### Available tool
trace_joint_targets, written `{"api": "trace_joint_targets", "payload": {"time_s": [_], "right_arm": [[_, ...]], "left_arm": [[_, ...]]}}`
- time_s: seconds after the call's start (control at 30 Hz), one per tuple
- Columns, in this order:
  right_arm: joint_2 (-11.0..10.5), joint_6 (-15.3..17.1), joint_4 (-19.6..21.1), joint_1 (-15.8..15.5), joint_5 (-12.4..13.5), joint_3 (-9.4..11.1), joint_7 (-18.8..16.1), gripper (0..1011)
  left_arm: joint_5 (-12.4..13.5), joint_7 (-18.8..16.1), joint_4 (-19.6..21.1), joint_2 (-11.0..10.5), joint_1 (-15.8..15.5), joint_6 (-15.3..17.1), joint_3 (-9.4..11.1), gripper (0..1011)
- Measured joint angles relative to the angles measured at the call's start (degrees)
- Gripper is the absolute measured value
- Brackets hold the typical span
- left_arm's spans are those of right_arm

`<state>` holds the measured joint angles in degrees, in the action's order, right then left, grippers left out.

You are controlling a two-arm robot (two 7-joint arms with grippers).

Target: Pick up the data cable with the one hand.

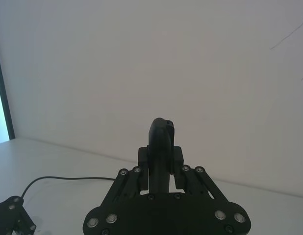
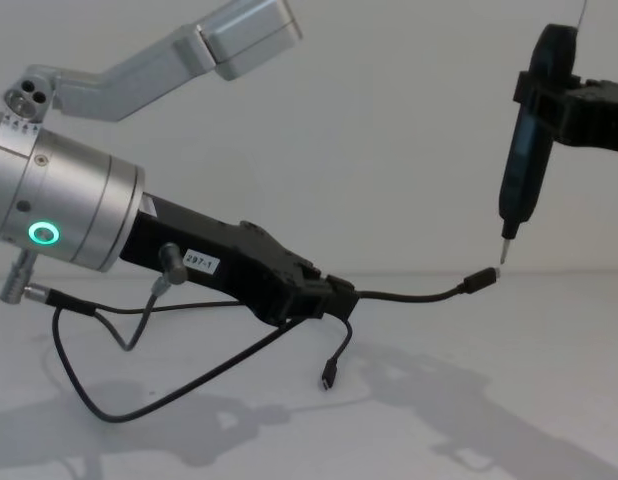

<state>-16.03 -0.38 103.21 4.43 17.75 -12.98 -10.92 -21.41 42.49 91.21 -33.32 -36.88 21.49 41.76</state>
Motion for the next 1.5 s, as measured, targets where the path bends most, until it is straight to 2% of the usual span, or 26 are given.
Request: {"api": "trace_joint_targets", "payload": {"time_s": [1.5], "right_arm": [[1.8,-1.5,-3.3,1.1,-1.6,0.8,-2.7,279]], "left_arm": [[0.0,0.1,0.2,-0.2,0.0,-0.3,-0.1,32]]}}
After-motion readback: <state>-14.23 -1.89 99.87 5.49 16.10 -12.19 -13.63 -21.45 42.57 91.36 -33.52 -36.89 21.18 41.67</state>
